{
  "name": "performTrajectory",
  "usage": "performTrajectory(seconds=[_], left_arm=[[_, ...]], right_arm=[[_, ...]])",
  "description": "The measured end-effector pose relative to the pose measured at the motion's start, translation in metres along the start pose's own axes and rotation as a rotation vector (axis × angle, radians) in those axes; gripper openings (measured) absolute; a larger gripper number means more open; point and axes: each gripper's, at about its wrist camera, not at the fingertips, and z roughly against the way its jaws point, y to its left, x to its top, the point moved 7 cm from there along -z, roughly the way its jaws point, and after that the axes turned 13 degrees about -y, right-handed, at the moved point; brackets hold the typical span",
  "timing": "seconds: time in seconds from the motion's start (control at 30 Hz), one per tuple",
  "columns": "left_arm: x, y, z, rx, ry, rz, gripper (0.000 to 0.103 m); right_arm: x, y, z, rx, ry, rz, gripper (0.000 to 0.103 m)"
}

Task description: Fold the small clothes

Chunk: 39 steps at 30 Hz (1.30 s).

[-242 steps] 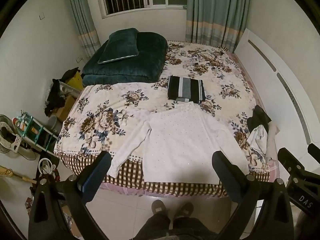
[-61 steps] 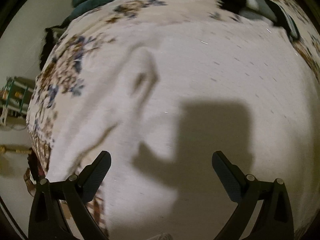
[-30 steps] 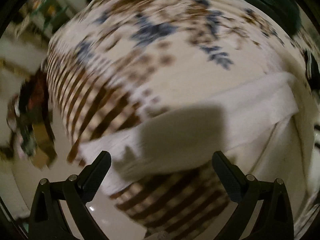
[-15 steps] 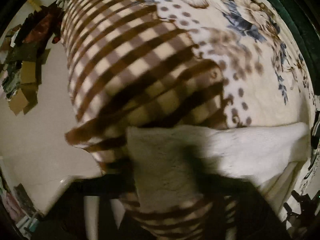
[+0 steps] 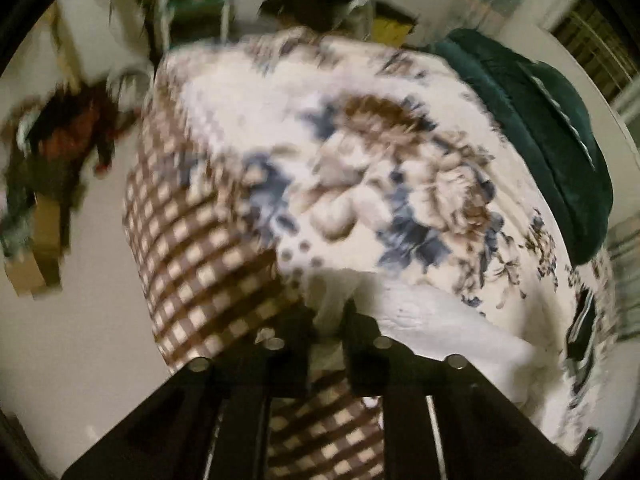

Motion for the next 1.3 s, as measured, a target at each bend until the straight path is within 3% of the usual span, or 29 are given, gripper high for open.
performTrajectory(seconds=[0.13, 0.2, 0.27, 0.37, 0.5, 0.53, 0.57, 0.6, 0.63, 0.73, 0.87, 0.97, 1.13, 1.3], left_arm=[[-0.032, 0.037, -0.016, 0.015, 0.108, 0.183, 0.03], [-0.053, 0.048, -0.018, -0.014, 0.144, 0.296, 0.046], [-0.065, 0.05, -0.02, -0.047, 0.162, 0.374, 0.05], [-0.074, 0.043, -0.037, -0.103, 0.182, 0.448, 0.051], [-0.073, 0.031, -0.073, -0.087, 0.195, 0.482, 0.048], [-0.069, 0.031, -0.078, -0.077, 0.175, 0.492, 0.048], [-0.061, 0.029, -0.078, -0.057, 0.123, 0.478, 0.039], [-0.053, 0.026, -0.076, -0.027, 0.072, 0.431, 0.009], [-0.042, 0.017, -0.071, 0.031, 0.026, 0.319, 0.008], [-0.024, -0.012, -0.052, 0.086, -0.068, 0.126, 0.008], [-0.007, -0.081, -0.016, 0.025, -0.141, -0.099, 0.008], [-0.011, -0.164, 0.02, -0.079, -0.194, -0.304, 0.008], [-0.083, -0.316, 0.054, -0.315, -0.165, -0.564, 0.008], [-0.229, -0.452, 0.08, -0.558, -0.007, -0.723, 0.008]], right_arm=[[-0.001, 0.004, 0.001, 0.01, 0.006, 0.001, 0.075], [-0.002, 0.008, 0.0, 0.008, 0.004, 0.013, 0.075], [-0.002, 0.01, 0.0, 0.006, 0.003, 0.022, 0.075], [-0.002, 0.011, -0.003, -0.004, 0.005, 0.033, 0.075], [0.0, 0.01, -0.01, -0.025, 0.005, 0.031, 0.075], [0.001, 0.009, -0.012, -0.031, 0.004, 0.031, 0.075], [0.002, 0.008, -0.012, -0.035, 0.001, 0.03, 0.075], [0.003, 0.006, -0.013, -0.04, -0.005, 0.028, 0.075], [0.005, 0.008, -0.015, -0.044, -0.01, 0.028, 0.075], [0.006, 0.001, -0.013, -0.042, -0.026, 0.023, 0.075], [0.006, -0.017, -0.006, -0.024, -0.051, 0.003, 0.075], [0.007, -0.038, 0.001, -0.002, -0.069, -0.041, 0.075], [0.015, -0.087, 0.021, 0.025, -0.096, -0.122, 0.075], [0.031, -0.148, 0.047, 0.011, -0.147, -0.163, 0.075]])
